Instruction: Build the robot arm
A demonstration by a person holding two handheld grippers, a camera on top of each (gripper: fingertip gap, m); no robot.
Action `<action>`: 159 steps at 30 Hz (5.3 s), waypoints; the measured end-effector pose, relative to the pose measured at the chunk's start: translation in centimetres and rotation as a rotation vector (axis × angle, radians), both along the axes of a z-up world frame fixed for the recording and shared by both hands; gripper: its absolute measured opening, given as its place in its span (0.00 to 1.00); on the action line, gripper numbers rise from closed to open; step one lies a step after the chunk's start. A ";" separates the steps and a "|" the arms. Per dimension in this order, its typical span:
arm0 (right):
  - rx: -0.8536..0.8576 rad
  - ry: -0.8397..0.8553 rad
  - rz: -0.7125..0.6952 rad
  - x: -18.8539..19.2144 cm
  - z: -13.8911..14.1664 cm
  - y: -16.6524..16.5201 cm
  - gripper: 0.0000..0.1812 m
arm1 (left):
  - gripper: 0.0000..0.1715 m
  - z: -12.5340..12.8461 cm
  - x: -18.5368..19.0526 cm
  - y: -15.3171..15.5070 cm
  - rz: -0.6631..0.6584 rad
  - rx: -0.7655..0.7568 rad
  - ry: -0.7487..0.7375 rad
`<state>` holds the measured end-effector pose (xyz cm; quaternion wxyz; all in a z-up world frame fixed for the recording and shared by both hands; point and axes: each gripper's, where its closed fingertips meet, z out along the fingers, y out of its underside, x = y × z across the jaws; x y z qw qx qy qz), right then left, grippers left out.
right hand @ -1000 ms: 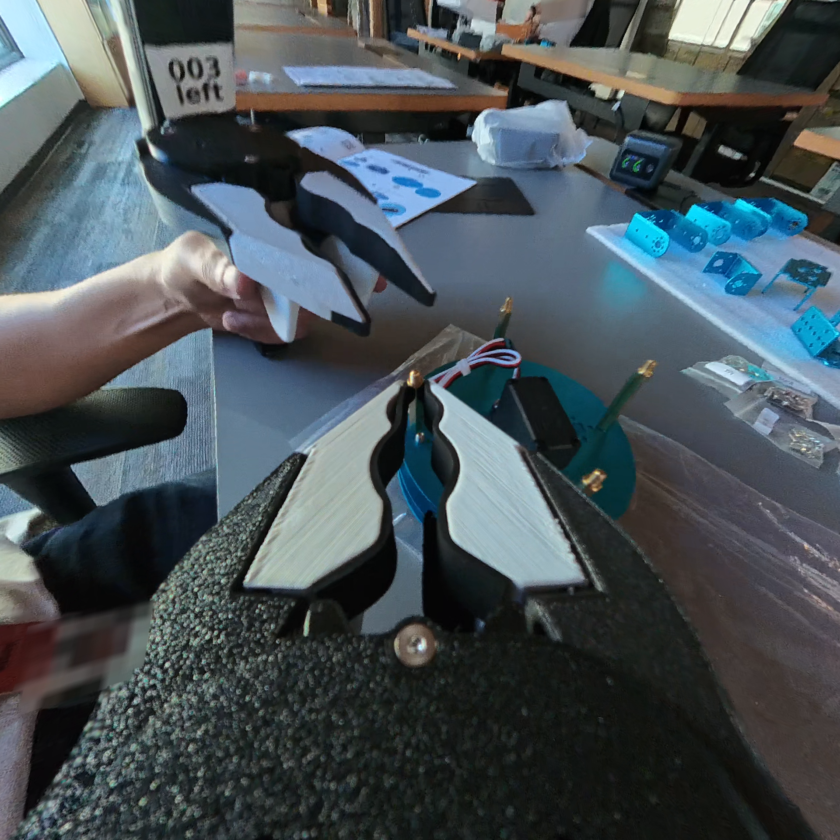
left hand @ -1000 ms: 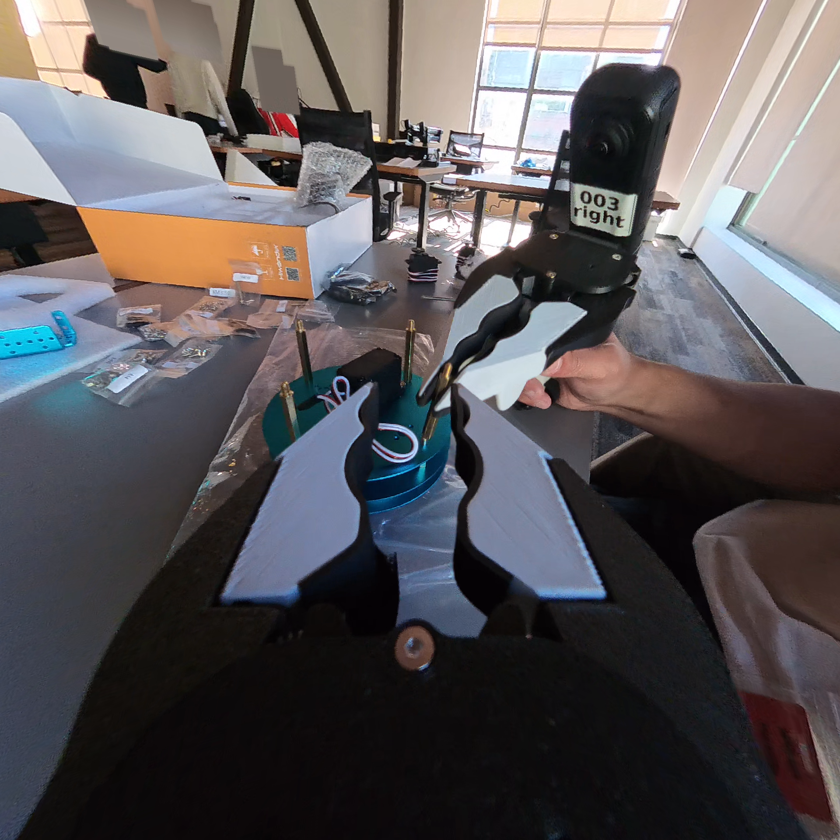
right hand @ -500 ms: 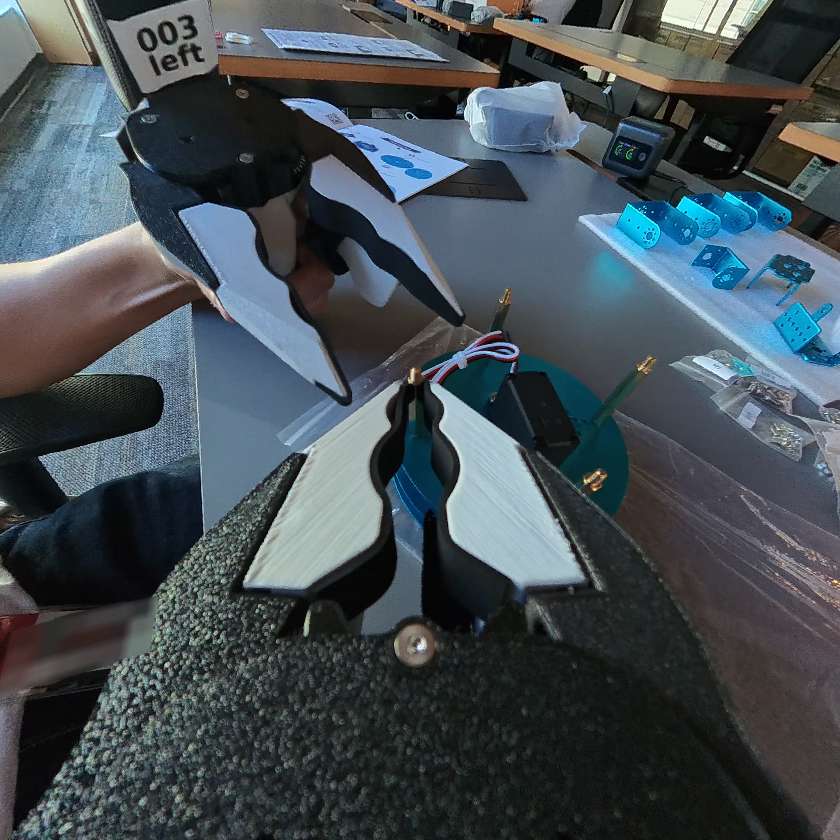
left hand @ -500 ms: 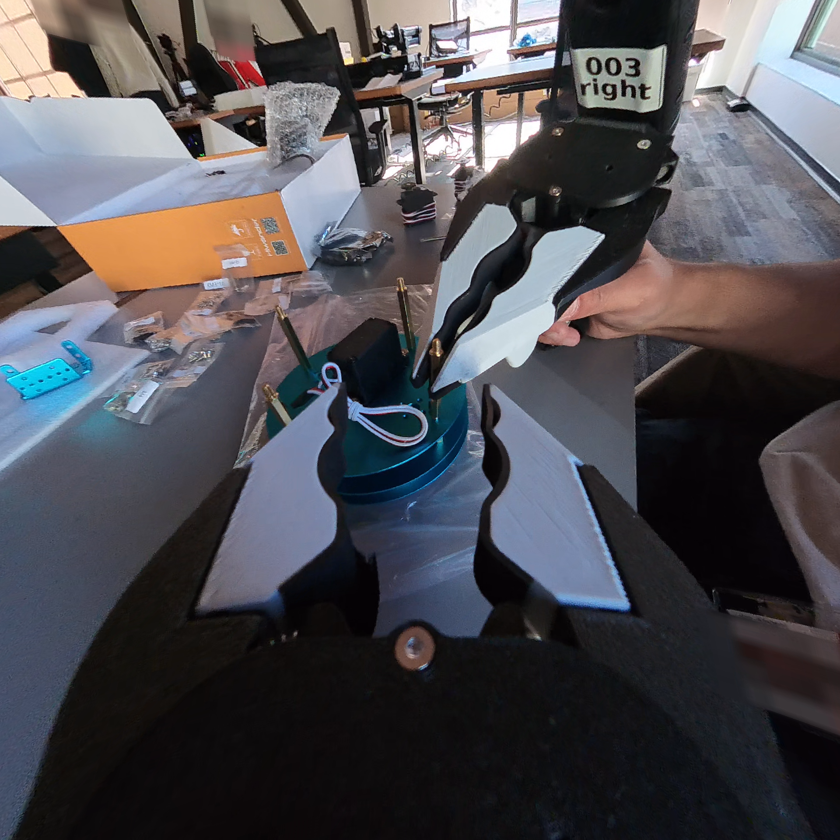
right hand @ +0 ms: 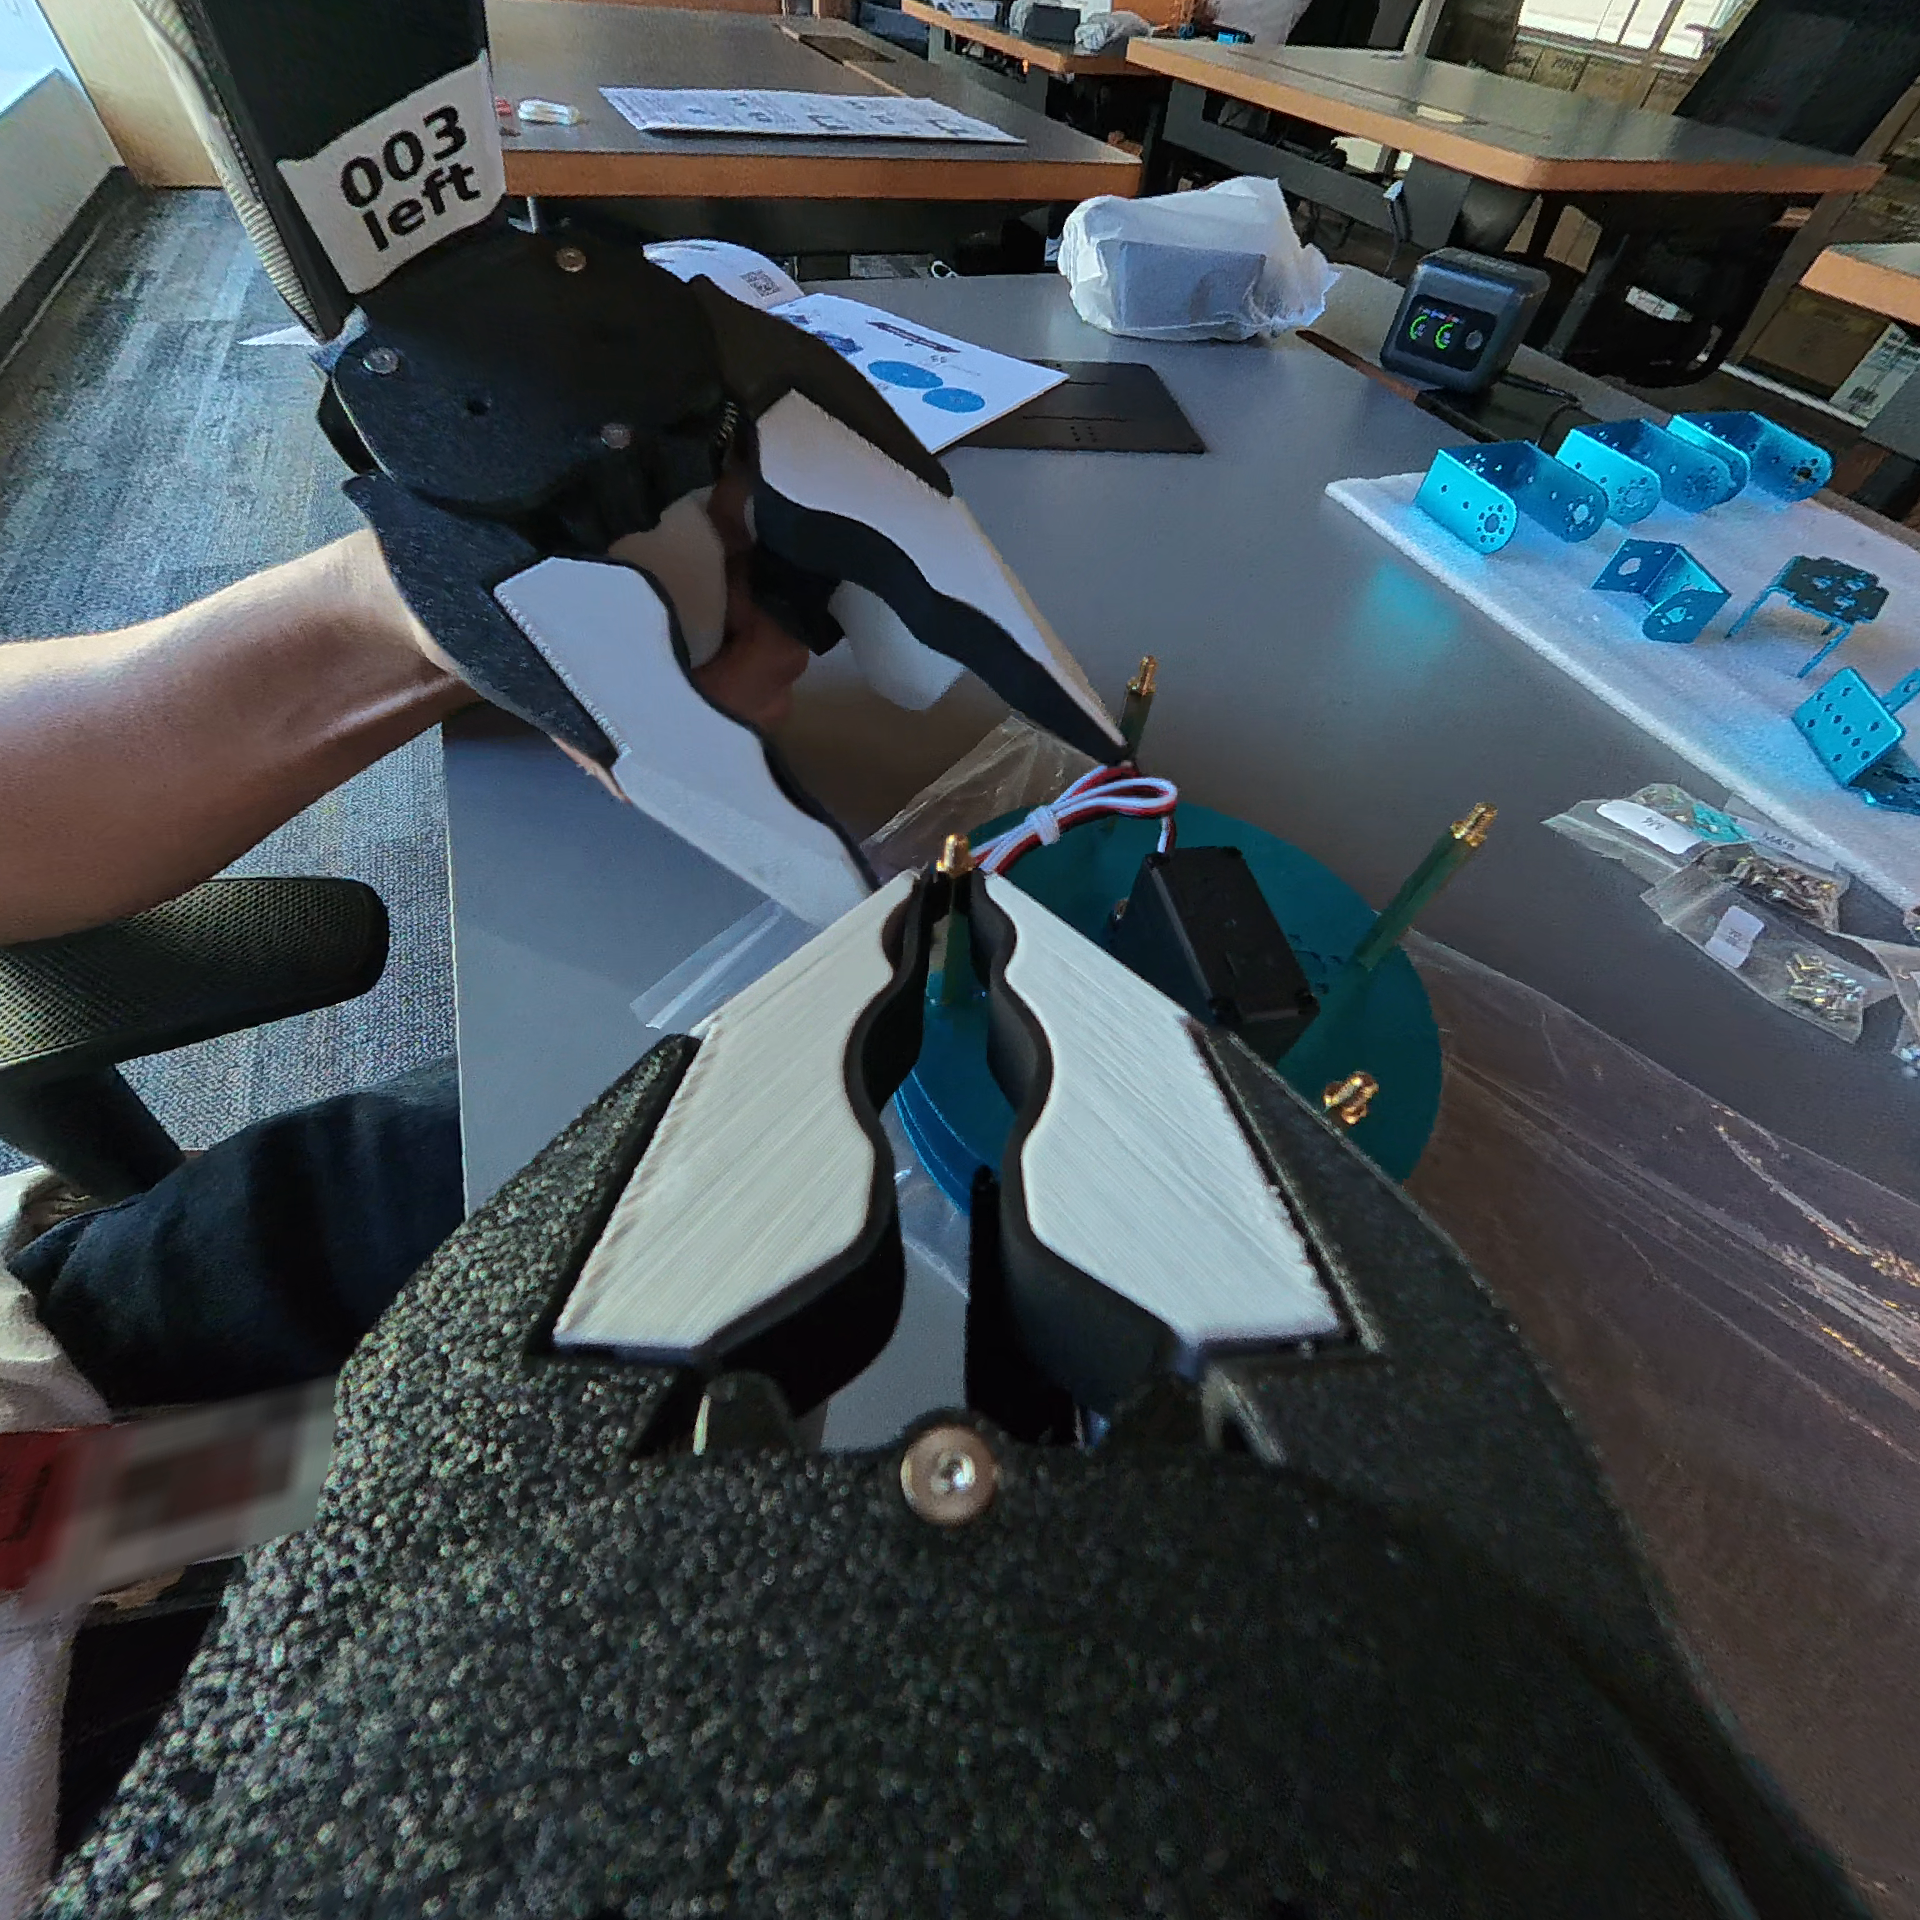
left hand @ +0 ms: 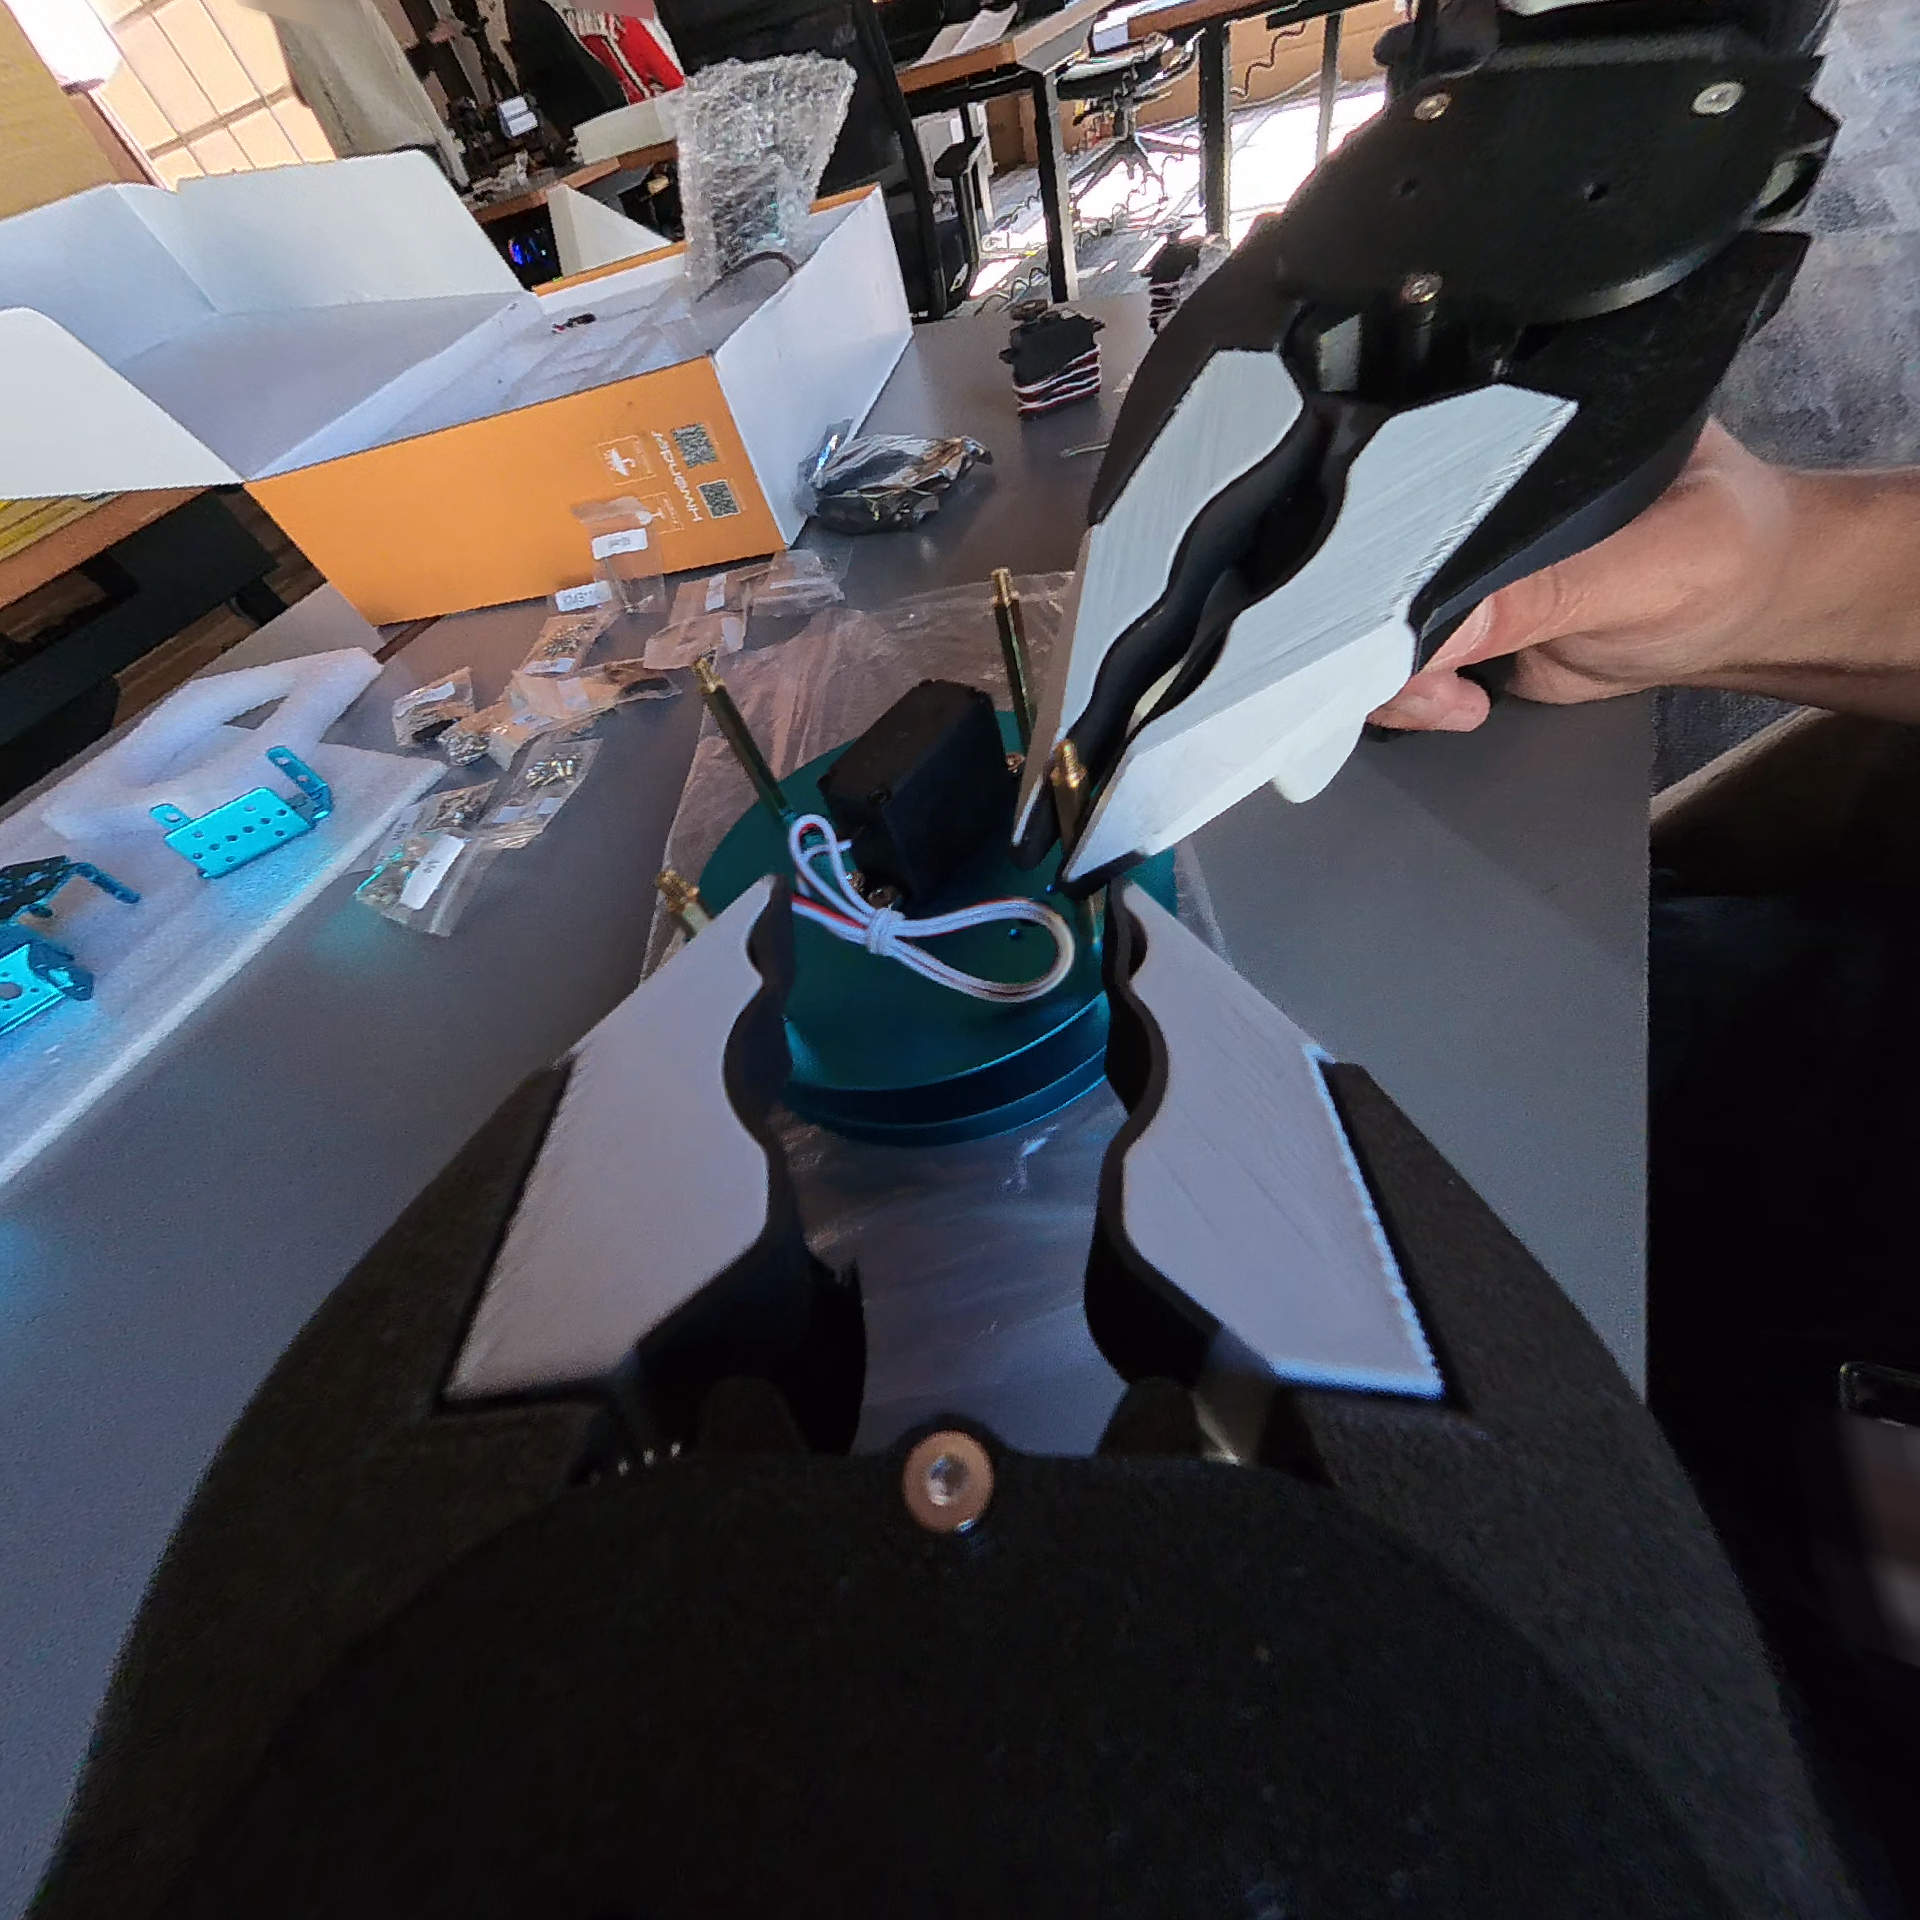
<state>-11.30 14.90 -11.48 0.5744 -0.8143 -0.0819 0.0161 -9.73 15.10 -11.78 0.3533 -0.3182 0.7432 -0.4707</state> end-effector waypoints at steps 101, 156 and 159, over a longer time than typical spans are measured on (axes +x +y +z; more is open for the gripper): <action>-0.178 0.042 0.043 -0.5 -1.9 -2.1 0.14 | 0.04 1.4 -0.7 -2.9 -0.237 -0.065 0.023; -0.081 0.286 0.226 -2.6 0.5 -1.0 0.35 | 0.22 0.2 0.1 -2.1 -0.183 -0.015 0.039; -0.097 0.293 0.233 -2.8 0.4 -2.0 0.33 | 0.24 0.2 0.2 -1.9 -0.179 -0.019 0.046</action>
